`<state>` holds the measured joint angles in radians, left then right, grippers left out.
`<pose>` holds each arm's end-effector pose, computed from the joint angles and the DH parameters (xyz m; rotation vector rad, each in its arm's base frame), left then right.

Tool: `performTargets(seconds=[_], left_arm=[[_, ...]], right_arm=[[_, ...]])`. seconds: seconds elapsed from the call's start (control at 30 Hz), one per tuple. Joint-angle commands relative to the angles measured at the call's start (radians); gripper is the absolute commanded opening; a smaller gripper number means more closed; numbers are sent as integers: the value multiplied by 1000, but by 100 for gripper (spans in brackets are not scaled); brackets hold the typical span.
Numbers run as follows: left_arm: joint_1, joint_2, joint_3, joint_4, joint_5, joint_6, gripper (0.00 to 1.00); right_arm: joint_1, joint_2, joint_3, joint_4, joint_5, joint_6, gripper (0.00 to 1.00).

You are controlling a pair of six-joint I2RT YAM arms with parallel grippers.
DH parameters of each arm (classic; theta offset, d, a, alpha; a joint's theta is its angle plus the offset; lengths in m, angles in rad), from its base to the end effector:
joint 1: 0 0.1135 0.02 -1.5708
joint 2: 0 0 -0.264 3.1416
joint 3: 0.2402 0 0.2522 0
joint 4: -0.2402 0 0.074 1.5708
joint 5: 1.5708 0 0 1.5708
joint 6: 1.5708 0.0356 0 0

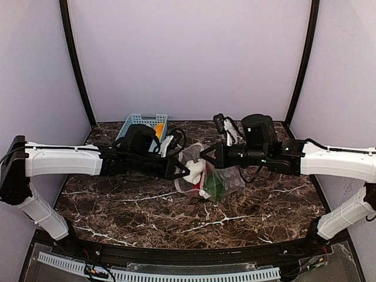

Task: Place the food in the zip-top bag and seal the zipper
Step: Place the fake vegetable in the zipper food storage bag.

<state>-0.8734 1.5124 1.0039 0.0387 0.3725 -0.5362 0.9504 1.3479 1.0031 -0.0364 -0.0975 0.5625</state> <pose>0.2106 -0.2715 0.2617 0.6299 2.1600 -1.2096 0.1798 0.2575 0.3039 -0.4757 2.0601 1.0562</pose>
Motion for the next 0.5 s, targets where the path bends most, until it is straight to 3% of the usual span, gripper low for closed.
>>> performTargets(seconds=[0.0,0.47], left_arm=[[-4,21,48,28,-13,-14,1],[-8,130,83,146,-85,-112,1]], right_arm=[[14,-12,-2,66,-64,-25,0],[17,-9,-12,72,-65,-18,0]])
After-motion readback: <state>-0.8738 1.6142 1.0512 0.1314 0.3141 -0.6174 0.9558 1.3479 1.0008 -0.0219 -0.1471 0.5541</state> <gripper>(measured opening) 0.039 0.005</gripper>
